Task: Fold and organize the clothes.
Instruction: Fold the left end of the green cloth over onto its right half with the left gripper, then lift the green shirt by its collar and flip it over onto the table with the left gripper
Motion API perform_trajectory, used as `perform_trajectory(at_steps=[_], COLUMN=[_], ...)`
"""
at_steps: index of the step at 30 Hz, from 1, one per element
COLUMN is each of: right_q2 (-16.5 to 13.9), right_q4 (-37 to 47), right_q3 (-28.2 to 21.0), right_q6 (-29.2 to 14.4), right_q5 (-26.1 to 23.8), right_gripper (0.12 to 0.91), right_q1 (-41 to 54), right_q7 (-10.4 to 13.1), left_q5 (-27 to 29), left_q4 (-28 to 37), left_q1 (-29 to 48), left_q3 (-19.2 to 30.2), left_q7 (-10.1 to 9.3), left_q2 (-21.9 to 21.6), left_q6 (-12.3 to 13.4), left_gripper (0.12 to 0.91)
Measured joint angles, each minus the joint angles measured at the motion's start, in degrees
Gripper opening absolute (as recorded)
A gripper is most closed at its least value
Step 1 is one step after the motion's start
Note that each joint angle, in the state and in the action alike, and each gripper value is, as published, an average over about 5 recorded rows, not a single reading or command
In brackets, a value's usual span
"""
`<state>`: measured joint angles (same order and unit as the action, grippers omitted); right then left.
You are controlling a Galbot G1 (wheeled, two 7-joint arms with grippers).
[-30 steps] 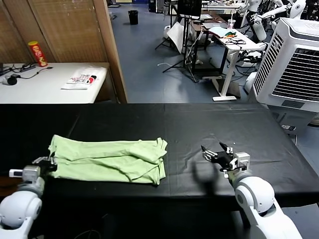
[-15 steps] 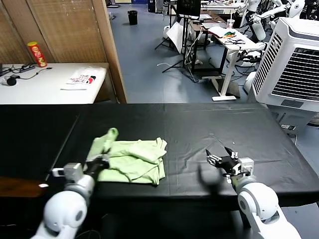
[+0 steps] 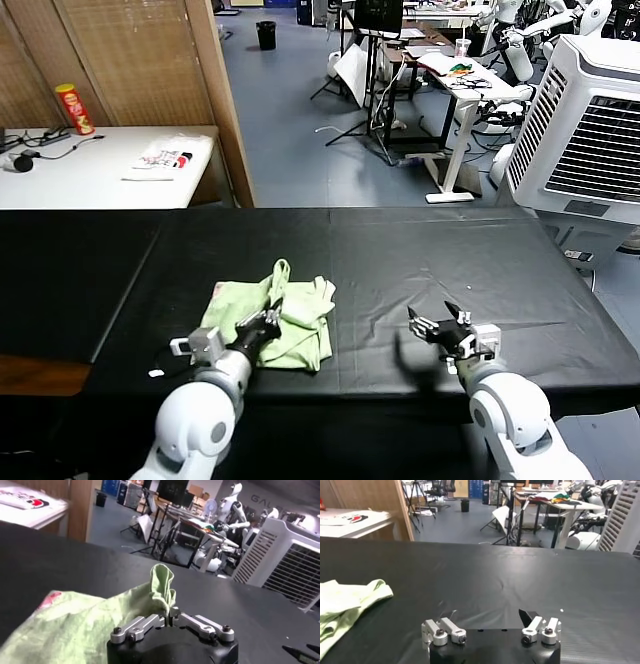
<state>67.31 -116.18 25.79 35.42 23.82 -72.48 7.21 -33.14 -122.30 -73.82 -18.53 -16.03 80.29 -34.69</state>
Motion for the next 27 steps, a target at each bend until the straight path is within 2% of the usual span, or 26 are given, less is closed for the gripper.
perform_trajectory(at_steps=[8, 12, 14, 18, 23, 25, 27], right_q2=[0.5, 0.5, 0.3, -0.2, -0.3, 0.0, 0.3], right_q4=[0.2, 0.2, 0.2, 0.2, 0.5, 0.9, 1.4], right_q3=[-1.1, -1.6, -1.9, -2.6, -4.6, -5.9, -7.5], right_q6=[0.0, 0.0, 0.0, -0.1, -1.0, -1.4, -1.8], right_q5=[-0.6, -0.7, -0.7, -0.6, -0.3, -0.3, -0.3], right_gripper=[0.798, 0.798, 0.798, 0.798, 0.798, 0.798, 0.798], right_q1=[0.3, 0.5, 0.7, 1.2, 2.3, 3.1, 4.2], right_q7=[-0.2, -0.5, -0.6, -1.4, -3.7, -4.8, -5.6], left_q5=[2.0, 4.1, 4.8, 4.1, -1.8, -2.8, -1.6], left_q4=[1.5, 2.4, 2.9, 3.3, 2.1, 1.3, 0.7], left_q1=[0.1, -0.2, -0.5, -0.9, -1.7, -2.1, -2.5], left_q3=[1.1, 1.7, 2.0, 2.5, 2.4, 1.9, 1.0], left_q7=[0.38, 1.92, 2.78, 3.46, 3.51, 3.96, 4.98], left_q2=[2.6, 4.1, 4.8, 6.2, 7.7, 7.7, 7.0], left_q6=[0.9, 1.5, 1.8, 2.1, 1.6, 1.9, 3.0], left_gripper=[0.159, 0.166, 0.211, 0.408, 0.686, 0.758, 0.785])
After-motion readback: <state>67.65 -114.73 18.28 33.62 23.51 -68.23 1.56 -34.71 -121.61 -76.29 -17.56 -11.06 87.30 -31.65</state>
